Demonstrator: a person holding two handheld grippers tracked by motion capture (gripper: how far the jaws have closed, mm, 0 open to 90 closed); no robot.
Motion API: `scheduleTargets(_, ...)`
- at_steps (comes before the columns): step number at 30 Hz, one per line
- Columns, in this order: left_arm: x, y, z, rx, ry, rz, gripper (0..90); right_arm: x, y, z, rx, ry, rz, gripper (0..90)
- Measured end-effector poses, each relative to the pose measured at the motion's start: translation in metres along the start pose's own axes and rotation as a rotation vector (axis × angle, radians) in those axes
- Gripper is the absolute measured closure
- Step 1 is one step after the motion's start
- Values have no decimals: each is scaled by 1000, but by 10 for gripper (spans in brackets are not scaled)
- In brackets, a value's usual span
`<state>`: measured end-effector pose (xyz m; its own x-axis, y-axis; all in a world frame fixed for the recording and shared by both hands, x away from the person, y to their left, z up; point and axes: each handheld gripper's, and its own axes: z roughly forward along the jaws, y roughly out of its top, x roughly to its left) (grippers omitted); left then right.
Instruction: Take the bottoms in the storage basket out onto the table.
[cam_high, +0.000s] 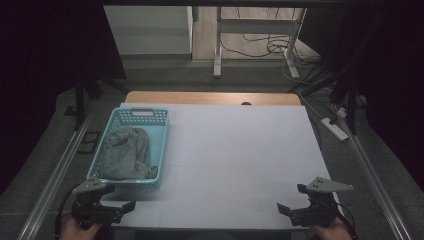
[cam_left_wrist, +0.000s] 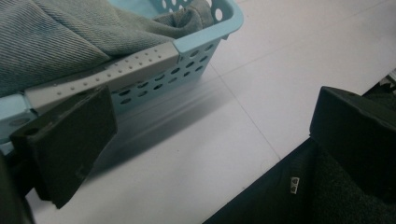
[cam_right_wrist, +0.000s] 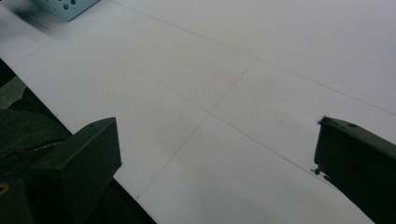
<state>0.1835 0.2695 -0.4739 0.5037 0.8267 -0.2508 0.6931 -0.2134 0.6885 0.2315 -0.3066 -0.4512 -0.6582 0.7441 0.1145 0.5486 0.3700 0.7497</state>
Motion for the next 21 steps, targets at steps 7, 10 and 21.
scheduleTargets(7, 1, 0, 1, 7, -6, -11, 3, 2, 1, 3, 28, 1, -20, 7)
scheduleTargets(10, 1, 1, 2, 19, -7, -11, 6, 3, 1, 4, 43, 0, -23, 7)
scheduleTargets(21, 4, 1, 2, 25, -34, -28, 8, 3, 2, 6, 61, 9, -27, 8)
